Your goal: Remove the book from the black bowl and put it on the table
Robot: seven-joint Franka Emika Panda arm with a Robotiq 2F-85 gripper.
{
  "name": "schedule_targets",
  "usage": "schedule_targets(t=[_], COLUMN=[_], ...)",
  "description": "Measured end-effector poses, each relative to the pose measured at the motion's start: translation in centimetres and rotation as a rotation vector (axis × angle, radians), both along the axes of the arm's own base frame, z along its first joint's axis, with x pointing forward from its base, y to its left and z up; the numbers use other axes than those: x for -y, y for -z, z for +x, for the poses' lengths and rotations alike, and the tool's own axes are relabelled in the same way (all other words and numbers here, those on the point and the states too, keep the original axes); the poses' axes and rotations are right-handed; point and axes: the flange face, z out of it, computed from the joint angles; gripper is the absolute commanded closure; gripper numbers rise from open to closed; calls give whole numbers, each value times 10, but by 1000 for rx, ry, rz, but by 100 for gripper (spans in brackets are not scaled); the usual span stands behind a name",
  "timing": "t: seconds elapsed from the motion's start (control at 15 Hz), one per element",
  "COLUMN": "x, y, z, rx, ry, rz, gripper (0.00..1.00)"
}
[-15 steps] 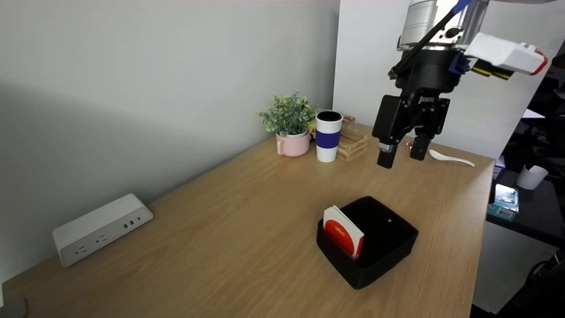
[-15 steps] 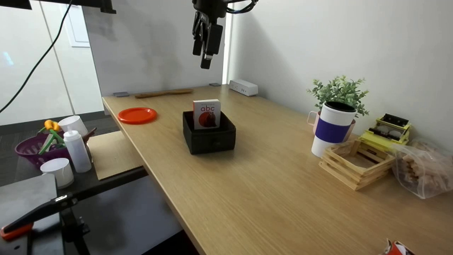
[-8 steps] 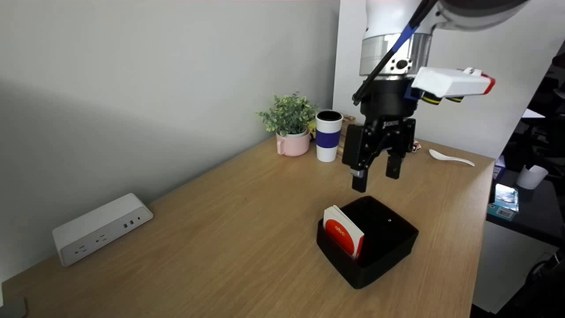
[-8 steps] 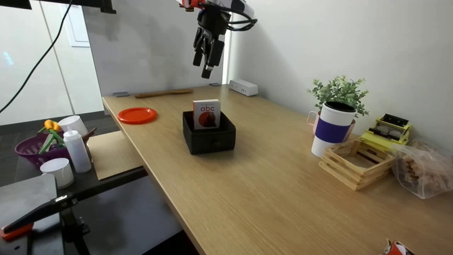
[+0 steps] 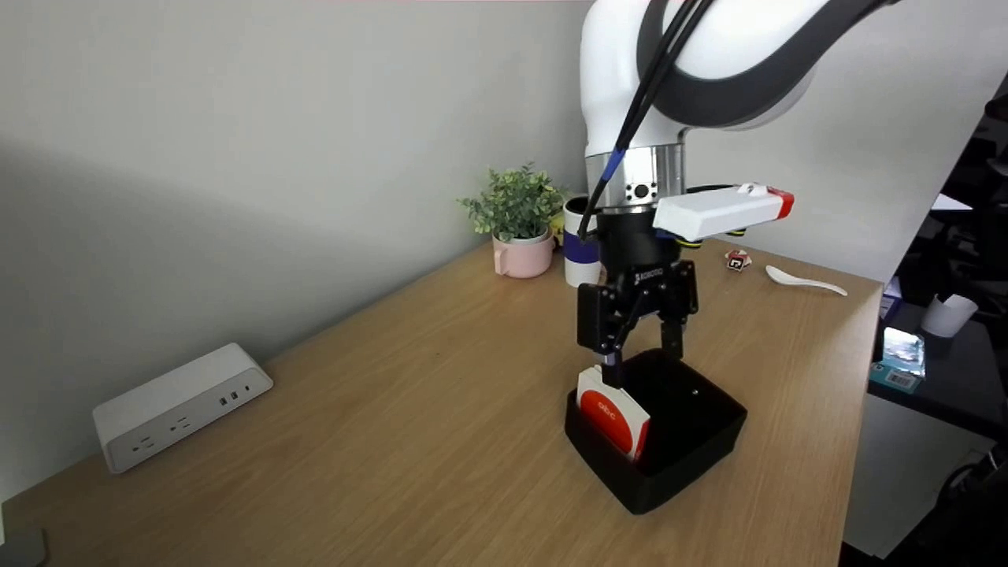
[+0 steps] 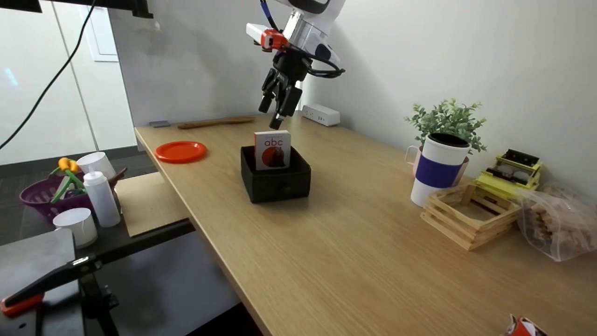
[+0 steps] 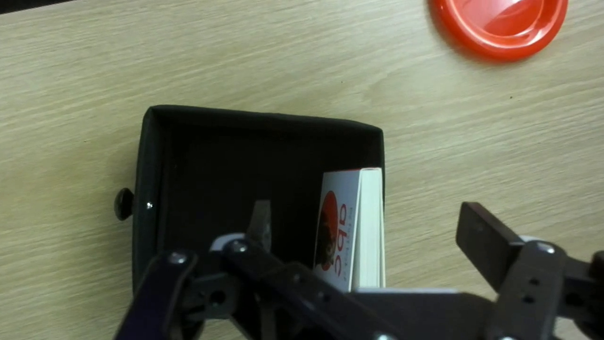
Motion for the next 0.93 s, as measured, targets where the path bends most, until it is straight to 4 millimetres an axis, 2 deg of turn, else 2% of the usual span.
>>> schedule_targets(t=[0.6,0.93], x=[-2,-23], y=[-3,11], z=[0,7], rx=[6,-7], ry=[-3,-33], rz=[0,3], gripper=[0,0])
